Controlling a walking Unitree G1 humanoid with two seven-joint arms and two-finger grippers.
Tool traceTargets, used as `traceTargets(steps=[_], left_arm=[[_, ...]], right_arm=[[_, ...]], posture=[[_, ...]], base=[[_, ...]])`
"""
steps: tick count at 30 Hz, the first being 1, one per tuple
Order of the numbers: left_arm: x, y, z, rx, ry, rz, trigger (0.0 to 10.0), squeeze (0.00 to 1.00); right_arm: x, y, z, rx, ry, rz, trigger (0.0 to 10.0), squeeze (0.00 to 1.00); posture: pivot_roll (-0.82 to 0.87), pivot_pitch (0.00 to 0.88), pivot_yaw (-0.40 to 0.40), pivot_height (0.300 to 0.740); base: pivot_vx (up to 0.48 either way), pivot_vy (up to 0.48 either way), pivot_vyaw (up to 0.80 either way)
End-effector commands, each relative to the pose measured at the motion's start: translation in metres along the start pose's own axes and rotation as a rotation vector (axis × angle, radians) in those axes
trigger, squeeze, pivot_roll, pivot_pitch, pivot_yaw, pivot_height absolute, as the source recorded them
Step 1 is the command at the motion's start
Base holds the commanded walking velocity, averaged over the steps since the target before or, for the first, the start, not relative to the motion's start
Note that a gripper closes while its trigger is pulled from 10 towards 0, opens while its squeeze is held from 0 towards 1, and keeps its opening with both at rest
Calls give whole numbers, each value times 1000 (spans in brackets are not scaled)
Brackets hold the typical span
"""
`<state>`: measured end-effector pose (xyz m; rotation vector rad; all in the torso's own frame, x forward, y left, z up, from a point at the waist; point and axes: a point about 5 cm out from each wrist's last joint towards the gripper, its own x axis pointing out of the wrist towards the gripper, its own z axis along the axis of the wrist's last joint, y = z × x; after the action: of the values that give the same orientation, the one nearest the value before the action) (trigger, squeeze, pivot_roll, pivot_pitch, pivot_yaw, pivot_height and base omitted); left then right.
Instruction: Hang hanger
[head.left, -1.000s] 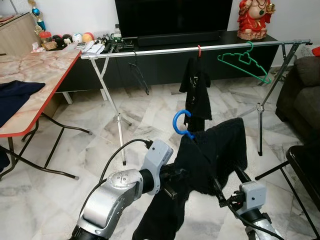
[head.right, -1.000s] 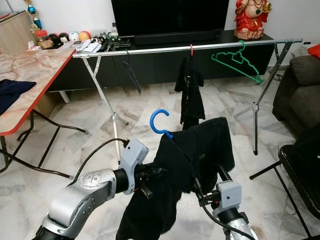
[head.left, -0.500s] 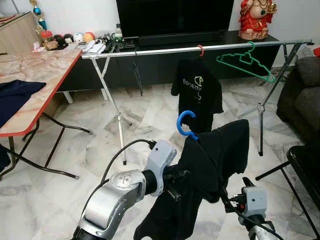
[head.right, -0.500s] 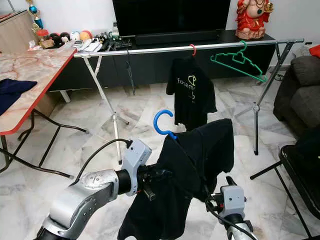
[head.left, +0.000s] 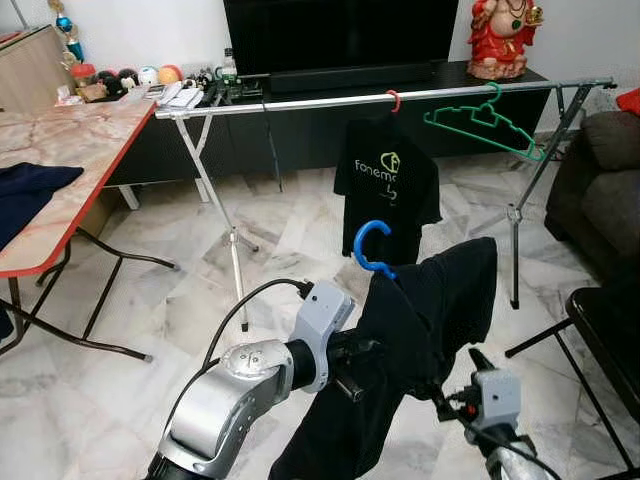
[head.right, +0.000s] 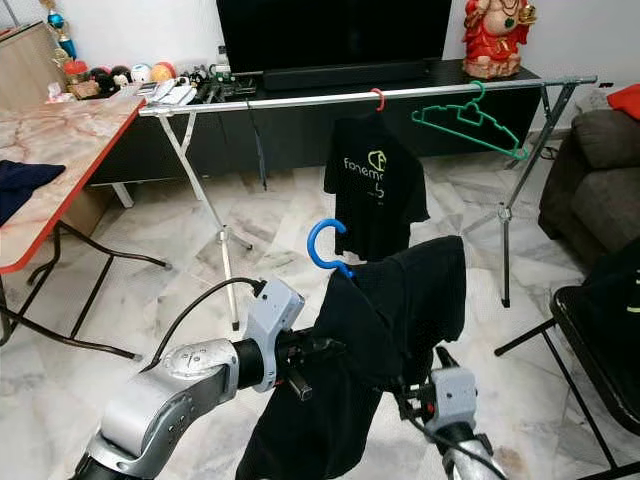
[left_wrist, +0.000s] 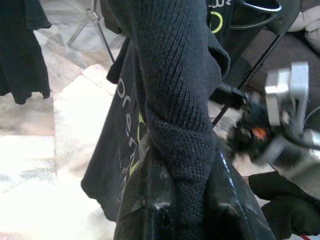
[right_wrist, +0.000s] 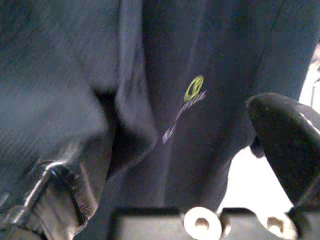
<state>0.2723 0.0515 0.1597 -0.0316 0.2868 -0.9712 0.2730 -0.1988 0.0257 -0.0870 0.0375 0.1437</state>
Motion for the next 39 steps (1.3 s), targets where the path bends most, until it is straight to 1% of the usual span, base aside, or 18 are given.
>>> traceTargets(steps=[1,5,6,8,13,14,15,16,17,20,21,22,23,25,29,31,36,39], left_arm=[[-2,-7,16,41,-57,-36,10000,0],[-2,-9,17,42,-61,-40,10000,0],[-2,-9,18,41,-67,-41,10000,0],[0,-10,19,40,-72,-44,10000,0],[1,-15,21,34,-82,-55,10000,0],[1,-15,21,33,-82,-56,10000,0],[1,-15,20,31,-80,-55,10000,0],[0,-15,19,30,-77,-52,10000,0],[0,-15,17,28,-72,-47,10000,0],[0,-14,16,27,-69,-42,10000,0],[0,-14,15,24,-68,-39,10000,0],[0,-14,15,23,-68,-39,10000,0],[1,-14,14,21,-65,-37,10000,0],[1,-13,12,19,-61,-34,10000,0],[1,-12,9,20,-49,-24,10000,0],[0,-9,7,19,-37,-4,10000,0],[-1,-6,7,21,-34,8,10000,0],[-4,0,3,35,-18,43,10000,0]], right_arm=[[6,1,3,-13,-3,-4,10000,0],[16,7,8,5,5,30,10000,0],[20,14,6,14,43,76,10000,0],[22,20,5,8,62,112,10000,0],[29,25,8,16,61,104,10000,0],[30,24,9,18,56,99,9686,0],[31,23,11,17,51,87,3843,0],[32,21,12,16,47,74,1059,0],[33,16,14,11,42,44,0,0],[33,11,16,11,26,2,0,0],[32,5,17,20,14,-46,0,0],[32,4,17,22,12,-58,0,0],[30,0,17,37,6,-101,0,0],[28,-1,16,35,2,-126,0,0],[24,2,13,53,-6,-149,0,0],[21,7,10,67,-11,-154,0,0],[21,10,9,69,-11,-155,0,0],[24,9,14,59,-29,-155,0,0]], posture=[[69,66,25,740],[74,65,24,740],[73,65,24,740],[76,65,24,740],[89,67,19,740],[88,70,18,740],[88,70,18,740],[86,70,18,740],[84,71,17,740],[84,69,16,740],[81,69,16,740],[81,69,16,740],[76,69,17,740],[75,69,17,740],[73,67,17,740],[75,63,18,740],[76,55,17,740],[71,43,15,740]], base=[[0,0,0],[0,0,0],[0,0,0],[0,0,0],[0,0,0],[0,0,0],[0,0,0],[0,0,0],[0,0,0],[0,0,0],[0,0,0],[0,0,0],[0,0,0],[0,0,0],[0,0,0],[0,0,0],[0,0,0],[0,0,0]])
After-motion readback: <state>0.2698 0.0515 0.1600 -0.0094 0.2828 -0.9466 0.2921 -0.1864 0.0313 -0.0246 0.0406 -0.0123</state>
